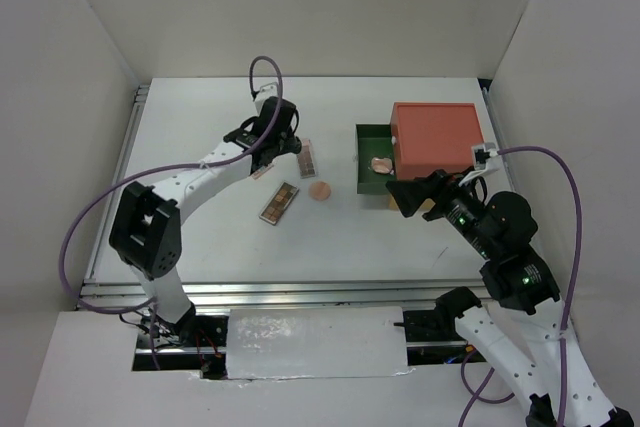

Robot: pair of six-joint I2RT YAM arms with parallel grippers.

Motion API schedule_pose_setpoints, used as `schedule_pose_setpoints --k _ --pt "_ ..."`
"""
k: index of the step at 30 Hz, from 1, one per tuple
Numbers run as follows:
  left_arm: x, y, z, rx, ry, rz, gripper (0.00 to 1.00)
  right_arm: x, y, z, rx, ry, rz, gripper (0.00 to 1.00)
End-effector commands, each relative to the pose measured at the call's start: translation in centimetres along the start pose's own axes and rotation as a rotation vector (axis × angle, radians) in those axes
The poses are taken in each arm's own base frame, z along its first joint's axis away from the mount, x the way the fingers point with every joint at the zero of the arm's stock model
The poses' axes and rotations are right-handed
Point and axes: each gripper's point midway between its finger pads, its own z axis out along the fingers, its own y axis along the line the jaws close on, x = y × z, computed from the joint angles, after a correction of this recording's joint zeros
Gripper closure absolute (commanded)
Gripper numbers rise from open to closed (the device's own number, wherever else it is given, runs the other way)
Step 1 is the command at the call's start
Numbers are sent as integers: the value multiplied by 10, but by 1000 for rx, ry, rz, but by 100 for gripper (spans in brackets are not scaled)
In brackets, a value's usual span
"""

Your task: Organize the makeup

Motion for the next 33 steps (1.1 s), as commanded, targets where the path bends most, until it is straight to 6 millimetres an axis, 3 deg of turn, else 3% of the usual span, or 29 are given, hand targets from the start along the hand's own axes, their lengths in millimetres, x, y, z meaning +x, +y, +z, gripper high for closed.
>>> schedule_pose_setpoints --k 1,3,4,6,7,10,12,14,15,16,20,21,22,23,25,26,27,29,33 --pt "-22 -54 -32 177 -67 6 72 -12 5 -3 -16 -53 -21 1" --pt "-20 -80 -38 252 -72 15 71 -14 7 -4 -19 -60 -15 1" --pt "-21 -105 -48 312 -82 33 70 -15 7 -5 -22 -65 -15 1" --pt "-7 -129 -45 355 -47 60 69 -17 9 -5 -26 -72 -11 1" --pt "-13 -155 -58 410 -63 71 69 -18 10 -6 -28 -74 -13 1" --pt "5 -187 -51 445 -45 108 63 -19 9 -9 -19 -69 -19 1" --pt "6 -202 -54 473 -43 112 53 -20 10 -11 -20 -72 -21 1" --pt "18 -206 -45 462 -15 122 29 -22 10 -13 -15 -78 -26 1" --pt "19 -206 -44 455 -13 124 20 -22 10 -14 -15 -78 -29 1" --pt "20 -205 -43 450 -12 120 1 -22 10 -14 -13 -78 -32 1" --pt "16 -194 -49 430 -38 124 1 -21 9 -14 -13 -80 -32 1" --pt "15 -182 -46 382 -53 127 0 -20 8 -13 -12 -77 -30 1" --pt "4 -176 -56 367 -80 115 0 -20 9 -12 -16 -76 -30 1" --pt "9 -155 -51 284 -84 120 1 -20 9 -12 -16 -74 -30 1" --pt "3 -132 -63 222 -105 100 1 -21 10 -12 -19 -78 -31 1" --pt "23 -108 -54 161 -84 116 0 -21 10 -12 -20 -77 -29 1" --pt "21 -100 -62 161 -97 108 1 -21 10 -12 -23 -79 -28 1" --pt "39 -78 -57 146 -86 123 0 -19 10 -10 -25 -74 -25 1" --pt "73 -64 -39 169 -1 163 6 -15 14 -5 -55 -57 -14 1"
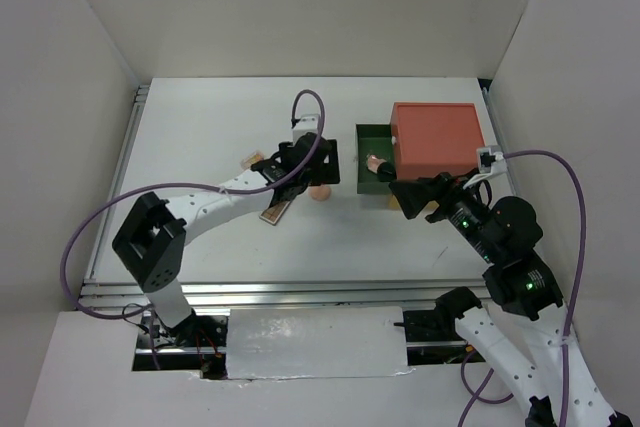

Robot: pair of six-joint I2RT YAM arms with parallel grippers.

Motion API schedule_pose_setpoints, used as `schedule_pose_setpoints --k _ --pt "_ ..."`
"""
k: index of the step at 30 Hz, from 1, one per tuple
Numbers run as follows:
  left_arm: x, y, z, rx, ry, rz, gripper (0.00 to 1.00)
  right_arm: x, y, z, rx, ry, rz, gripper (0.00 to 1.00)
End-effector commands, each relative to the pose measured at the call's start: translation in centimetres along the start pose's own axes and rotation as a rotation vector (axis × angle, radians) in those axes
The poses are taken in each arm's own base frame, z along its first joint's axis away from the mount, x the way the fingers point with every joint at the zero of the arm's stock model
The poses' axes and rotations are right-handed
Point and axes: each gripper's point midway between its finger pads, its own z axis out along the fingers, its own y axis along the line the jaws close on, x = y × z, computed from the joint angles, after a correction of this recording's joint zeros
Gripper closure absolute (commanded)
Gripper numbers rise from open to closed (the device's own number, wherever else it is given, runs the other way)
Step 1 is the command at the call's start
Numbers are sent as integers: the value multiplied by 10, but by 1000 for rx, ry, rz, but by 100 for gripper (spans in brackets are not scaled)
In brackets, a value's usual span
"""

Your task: Organize the makeup

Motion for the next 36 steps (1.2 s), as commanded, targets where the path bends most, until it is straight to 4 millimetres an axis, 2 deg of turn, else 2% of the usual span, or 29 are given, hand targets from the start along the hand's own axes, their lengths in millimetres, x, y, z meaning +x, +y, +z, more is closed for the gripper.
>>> schedule_pose_setpoints --k 1,4,7,9,11,13,18,20,22,24,25,26,27,28,30,31,33,34,36 --pt "10 1 15 28 3 4 8 -9 13 4 -59 -23 -4 1" --pt "33 -3 40 31 68 55 14 -6 15 6 -75 -9 4 2" --pt "43 -3 56 11 107 78 17 -4 14 6 -68 -8 5 2" --pt "56 5 70 -2 147 80 26 -3 13 6 -67 -2 4 1" --pt "64 9 79 -3 166 72 29 -1 12 6 -66 1 1 2" --pt "69 20 86 -47 186 67 33 1 11 6 -68 4 -1 2" --pt "82 32 92 -82 217 57 38 1 9 7 -62 2 -4 2" --pt "91 35 96 -83 241 61 50 2 11 7 -72 3 -2 1" --pt "97 35 98 -76 253 60 66 2 10 8 -70 4 0 1" --pt "99 36 96 -72 263 61 76 3 11 8 -72 7 2 2" --pt "95 33 93 -61 254 56 84 2 11 8 -71 6 2 2" --pt "92 32 89 -53 251 50 88 3 11 8 -72 7 2 2" --pt "93 35 85 -58 249 49 89 1 11 8 -72 3 0 2" --pt "78 30 75 -37 216 35 89 2 11 8 -70 4 -2 2" --pt "67 32 63 -31 182 29 89 1 10 8 -68 2 -3 2" --pt "47 25 49 -7 139 17 89 1 10 8 -66 -1 -2 2" --pt "30 23 34 12 101 20 89 2 10 8 -68 2 0 2" --pt "11 15 19 49 60 11 88 1 10 8 -67 0 1 2" --pt "-13 0 -1 125 13 16 86 2 11 9 -70 2 3 2"
